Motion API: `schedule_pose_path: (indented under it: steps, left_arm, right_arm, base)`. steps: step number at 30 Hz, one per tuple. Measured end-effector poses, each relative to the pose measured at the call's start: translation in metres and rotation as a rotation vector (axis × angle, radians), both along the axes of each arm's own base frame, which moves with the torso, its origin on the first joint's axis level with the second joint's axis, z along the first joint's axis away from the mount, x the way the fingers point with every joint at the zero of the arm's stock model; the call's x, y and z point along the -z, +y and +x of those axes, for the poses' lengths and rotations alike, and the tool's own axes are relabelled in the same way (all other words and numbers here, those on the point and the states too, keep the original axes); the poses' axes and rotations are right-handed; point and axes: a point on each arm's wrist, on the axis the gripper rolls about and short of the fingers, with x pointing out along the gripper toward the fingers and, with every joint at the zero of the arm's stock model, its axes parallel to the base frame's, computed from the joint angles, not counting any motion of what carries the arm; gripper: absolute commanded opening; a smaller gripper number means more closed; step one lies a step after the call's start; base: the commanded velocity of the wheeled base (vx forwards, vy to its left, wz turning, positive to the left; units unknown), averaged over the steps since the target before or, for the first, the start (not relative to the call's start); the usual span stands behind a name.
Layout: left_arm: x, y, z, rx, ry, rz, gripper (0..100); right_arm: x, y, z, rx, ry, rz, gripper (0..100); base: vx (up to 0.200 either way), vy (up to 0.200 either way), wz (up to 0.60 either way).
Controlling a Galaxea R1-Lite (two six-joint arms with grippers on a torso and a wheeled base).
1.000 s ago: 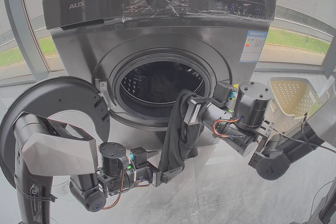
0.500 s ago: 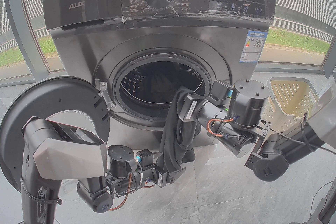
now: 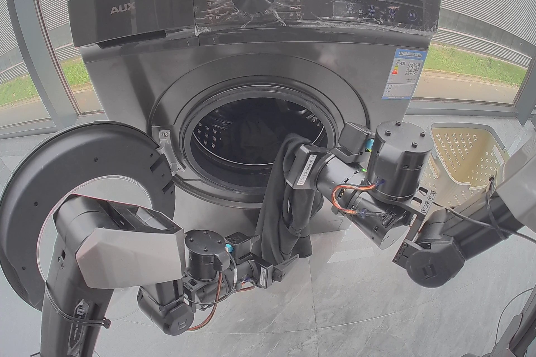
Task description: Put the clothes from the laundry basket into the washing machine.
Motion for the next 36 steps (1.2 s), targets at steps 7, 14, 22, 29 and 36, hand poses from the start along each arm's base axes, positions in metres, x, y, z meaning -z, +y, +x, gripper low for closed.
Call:
schedule_pose_path:
  steps: [7,14,22,29,36]
  left_arm:
    - [0.0,-0.01,0.016,0.003,-0.023,-0.062,100]
    - [0.005,-0.021,0.032,0.007,-0.051,-0.102,100]
    - [0.019,-0.023,0.049,-0.076,-0.084,-0.094,0]
    - [0.019,-0.024,0.057,-0.121,-0.111,-0.102,0]
    - [0.011,-0.018,0.05,-0.121,-0.106,-0.087,0]
  right_arm:
    - [0.0,0.003,-0.003,-0.011,0.004,0.009,0]
    - [-0.001,0.008,-0.009,-0.026,0.001,0.016,0]
    - [-0.002,0.009,-0.011,-0.033,-0.004,0.027,0]
    - [-0.001,0.007,-0.01,-0.024,0.002,0.024,0]
    - [0.004,-0.004,-0.002,0.012,0.014,0.009,0]
  base:
    - [0.0,0.0,0.0]
    - [0.0,0.0,0.0]
    - [0.0,0.0,0.0]
    - [0.0,0.0,0.0]
    - [0.0,0.0,0.0]
